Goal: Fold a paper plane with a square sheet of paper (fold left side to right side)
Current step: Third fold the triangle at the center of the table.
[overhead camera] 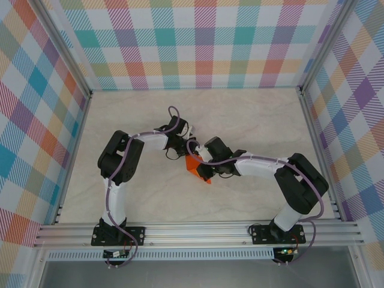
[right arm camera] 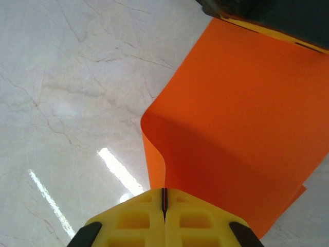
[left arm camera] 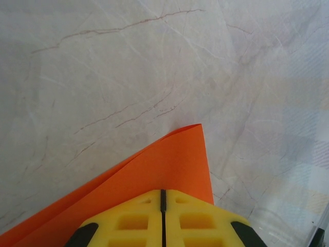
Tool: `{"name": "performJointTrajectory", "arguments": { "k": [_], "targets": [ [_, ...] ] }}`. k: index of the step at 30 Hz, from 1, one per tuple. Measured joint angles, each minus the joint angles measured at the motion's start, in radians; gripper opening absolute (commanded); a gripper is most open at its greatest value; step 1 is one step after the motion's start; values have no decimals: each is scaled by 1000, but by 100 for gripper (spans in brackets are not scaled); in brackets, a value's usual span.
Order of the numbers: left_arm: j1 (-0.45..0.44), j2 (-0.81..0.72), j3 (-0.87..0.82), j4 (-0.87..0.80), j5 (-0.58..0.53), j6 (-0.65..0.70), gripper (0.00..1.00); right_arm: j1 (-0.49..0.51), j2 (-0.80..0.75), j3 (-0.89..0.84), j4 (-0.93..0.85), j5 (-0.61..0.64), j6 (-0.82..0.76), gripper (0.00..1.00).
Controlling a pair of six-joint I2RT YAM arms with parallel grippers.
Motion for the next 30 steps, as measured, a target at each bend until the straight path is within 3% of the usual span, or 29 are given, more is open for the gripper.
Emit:
{"name": "performJointTrajectory", "arguments": {
  "k": [30],
  "targets": [
    [-19,19,41,-27,-25,19,4,-125,96,34,-35,-48,59,0]
  ]
}}
